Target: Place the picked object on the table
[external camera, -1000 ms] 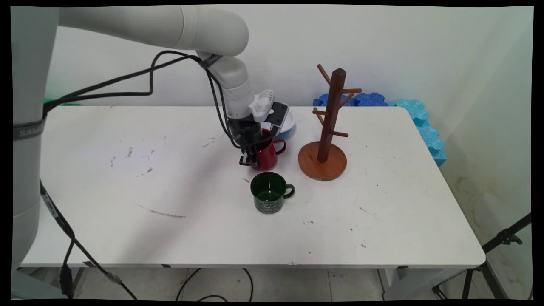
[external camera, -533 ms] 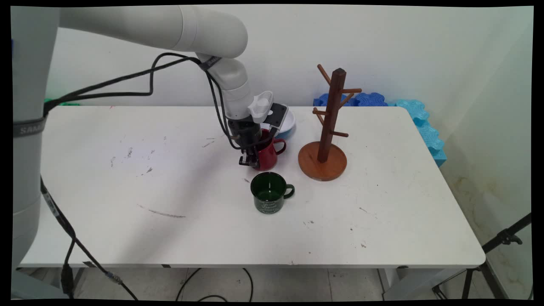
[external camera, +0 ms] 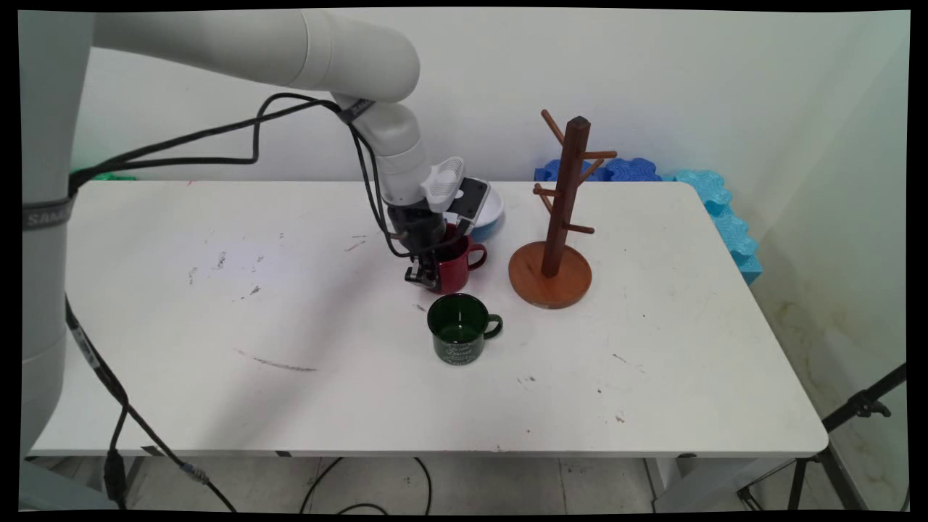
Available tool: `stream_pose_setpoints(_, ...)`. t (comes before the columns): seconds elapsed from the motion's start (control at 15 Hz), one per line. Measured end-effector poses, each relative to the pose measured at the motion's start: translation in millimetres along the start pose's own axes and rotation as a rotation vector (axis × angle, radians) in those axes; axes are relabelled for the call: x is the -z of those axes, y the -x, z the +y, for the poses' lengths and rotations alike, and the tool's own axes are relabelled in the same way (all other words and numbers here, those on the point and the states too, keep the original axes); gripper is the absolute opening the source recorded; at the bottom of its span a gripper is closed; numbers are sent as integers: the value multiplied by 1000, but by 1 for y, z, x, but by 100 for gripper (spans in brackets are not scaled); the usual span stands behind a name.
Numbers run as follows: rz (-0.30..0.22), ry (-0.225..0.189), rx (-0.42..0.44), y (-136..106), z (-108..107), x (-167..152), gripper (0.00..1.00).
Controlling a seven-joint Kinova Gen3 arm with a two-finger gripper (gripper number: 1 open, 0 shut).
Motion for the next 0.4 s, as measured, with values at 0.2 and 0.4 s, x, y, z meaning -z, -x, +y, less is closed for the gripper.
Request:
stream_pose_setpoints(0.2, -1, -8, -6, 1, -1, 0, 100)
stream_pose_setpoints(0.4, 10, -20, -15, -2, -2, 3, 100)
